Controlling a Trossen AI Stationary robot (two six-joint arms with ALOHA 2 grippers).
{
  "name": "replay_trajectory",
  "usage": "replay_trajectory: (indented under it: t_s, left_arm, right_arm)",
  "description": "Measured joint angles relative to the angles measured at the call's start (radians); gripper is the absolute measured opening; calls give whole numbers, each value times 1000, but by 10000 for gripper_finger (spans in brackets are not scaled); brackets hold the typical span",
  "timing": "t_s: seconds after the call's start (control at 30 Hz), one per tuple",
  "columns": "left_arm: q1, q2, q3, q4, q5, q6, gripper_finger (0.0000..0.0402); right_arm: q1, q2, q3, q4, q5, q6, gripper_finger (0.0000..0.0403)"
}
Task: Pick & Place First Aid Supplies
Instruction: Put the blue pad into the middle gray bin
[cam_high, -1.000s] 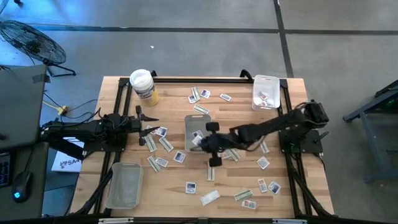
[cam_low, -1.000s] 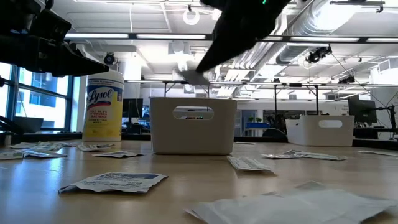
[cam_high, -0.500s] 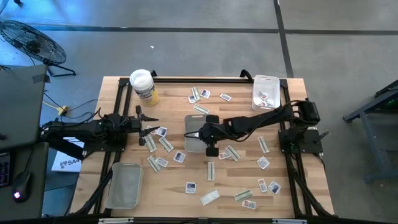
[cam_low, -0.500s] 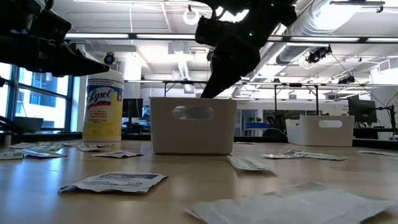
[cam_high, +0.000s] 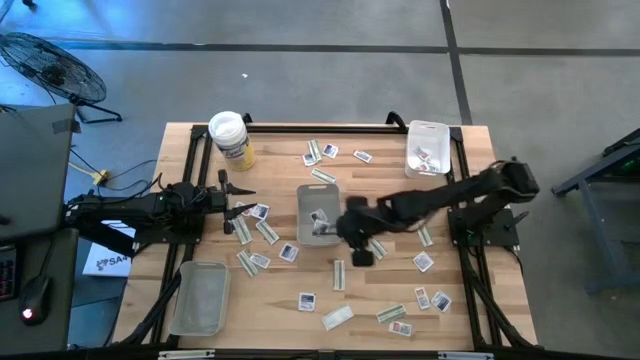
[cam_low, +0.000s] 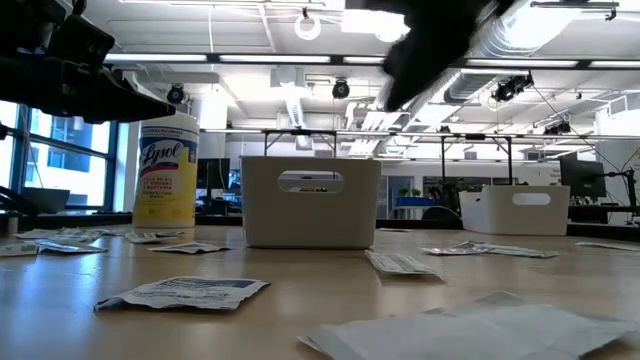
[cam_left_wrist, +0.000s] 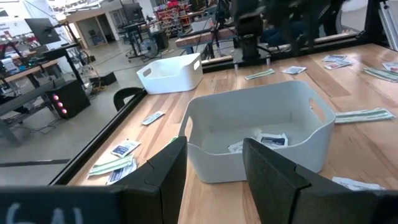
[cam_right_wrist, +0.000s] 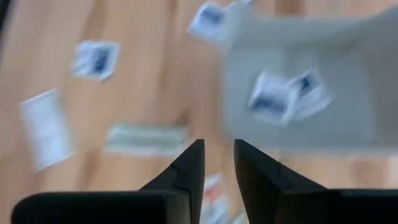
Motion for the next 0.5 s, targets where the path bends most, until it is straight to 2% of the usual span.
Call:
replay_trajectory:
  t_s: [0.17, 0.3, 0.4, 0.5]
  left_arm:
    - [0, 0, 0, 0, 0, 0, 154]
    - [0, 0, 0, 0, 0, 0, 154]
    - [0, 0, 0, 0, 0, 0, 154]
    - [0, 0, 0, 0, 0, 0, 154]
  right_arm:
    - [181, -36, -5, -217, 30, 259, 76]
    - [321, -34, -60, -329, 75, 530, 94]
    - [401, -32, -140, -363, 89, 771, 115]
    - [438, -31, -234, -361, 54, 1089, 131]
